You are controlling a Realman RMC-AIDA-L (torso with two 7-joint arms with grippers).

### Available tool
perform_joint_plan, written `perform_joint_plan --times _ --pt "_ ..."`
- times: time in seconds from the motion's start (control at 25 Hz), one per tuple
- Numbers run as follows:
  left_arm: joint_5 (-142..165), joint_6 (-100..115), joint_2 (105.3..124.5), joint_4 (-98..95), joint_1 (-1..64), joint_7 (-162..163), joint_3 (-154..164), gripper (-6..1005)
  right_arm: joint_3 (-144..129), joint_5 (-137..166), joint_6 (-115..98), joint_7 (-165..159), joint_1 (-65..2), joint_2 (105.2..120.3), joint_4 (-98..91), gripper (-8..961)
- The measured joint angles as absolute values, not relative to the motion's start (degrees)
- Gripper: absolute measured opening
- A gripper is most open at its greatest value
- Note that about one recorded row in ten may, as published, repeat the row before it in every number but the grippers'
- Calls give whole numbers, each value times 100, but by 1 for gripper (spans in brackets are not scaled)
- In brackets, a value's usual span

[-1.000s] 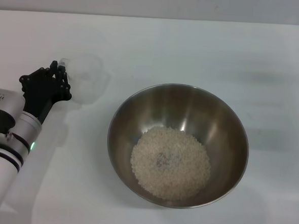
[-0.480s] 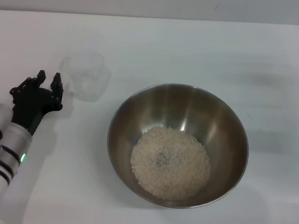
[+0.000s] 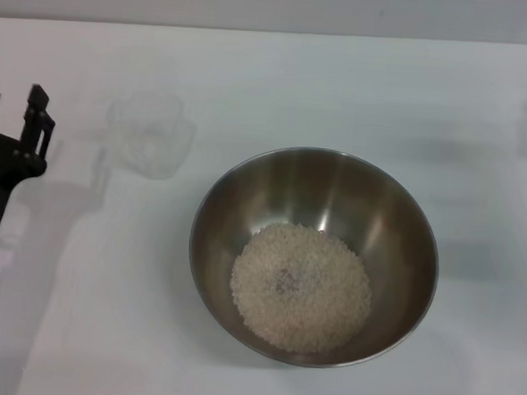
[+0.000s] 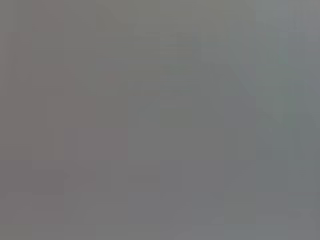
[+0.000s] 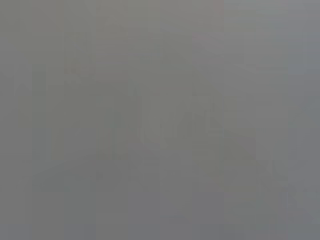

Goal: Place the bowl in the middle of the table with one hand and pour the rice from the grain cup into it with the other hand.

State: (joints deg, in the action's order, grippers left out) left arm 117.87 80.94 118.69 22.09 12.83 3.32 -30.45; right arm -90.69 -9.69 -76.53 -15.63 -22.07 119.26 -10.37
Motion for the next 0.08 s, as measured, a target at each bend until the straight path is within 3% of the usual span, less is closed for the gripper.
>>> perform_joint_plan --times 0.08 --pt "11787 8201 11868 2175 1305 434 -3043 326 -9174 -857 -7635 -1584 -2197 11936 -1037 389"
